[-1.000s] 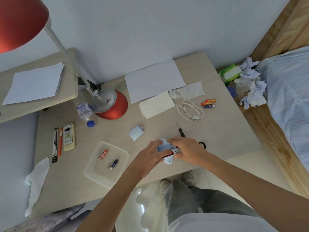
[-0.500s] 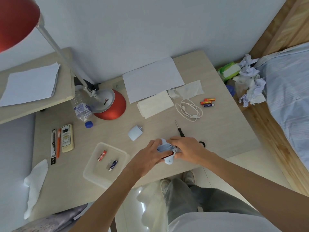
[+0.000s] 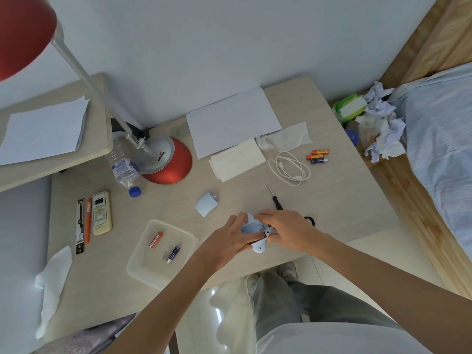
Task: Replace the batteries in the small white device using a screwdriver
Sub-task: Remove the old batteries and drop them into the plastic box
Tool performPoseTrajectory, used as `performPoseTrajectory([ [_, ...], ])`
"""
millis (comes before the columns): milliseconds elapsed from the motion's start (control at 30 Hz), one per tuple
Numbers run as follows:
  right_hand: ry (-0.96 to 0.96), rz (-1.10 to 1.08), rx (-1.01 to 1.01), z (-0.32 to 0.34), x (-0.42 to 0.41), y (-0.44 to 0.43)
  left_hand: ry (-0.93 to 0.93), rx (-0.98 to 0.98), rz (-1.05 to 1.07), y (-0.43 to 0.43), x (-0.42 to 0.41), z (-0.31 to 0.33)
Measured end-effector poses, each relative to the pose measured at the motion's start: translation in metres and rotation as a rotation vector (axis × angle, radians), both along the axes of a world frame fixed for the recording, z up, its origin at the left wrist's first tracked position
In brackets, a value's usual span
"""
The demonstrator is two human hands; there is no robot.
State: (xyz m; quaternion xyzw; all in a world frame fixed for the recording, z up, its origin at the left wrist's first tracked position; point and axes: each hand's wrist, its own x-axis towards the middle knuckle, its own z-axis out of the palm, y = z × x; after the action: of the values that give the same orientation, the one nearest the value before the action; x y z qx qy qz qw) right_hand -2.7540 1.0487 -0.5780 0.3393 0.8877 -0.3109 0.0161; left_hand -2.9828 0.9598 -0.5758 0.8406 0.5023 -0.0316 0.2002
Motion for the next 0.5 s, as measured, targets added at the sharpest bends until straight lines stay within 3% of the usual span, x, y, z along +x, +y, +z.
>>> performPoseTrajectory([
  [500,-0.010,0.003,0.006,0.0021,-0.0013,0.0004,-0.018,-0.015,0.032,-0.0023,-0.0020,0.0048],
])
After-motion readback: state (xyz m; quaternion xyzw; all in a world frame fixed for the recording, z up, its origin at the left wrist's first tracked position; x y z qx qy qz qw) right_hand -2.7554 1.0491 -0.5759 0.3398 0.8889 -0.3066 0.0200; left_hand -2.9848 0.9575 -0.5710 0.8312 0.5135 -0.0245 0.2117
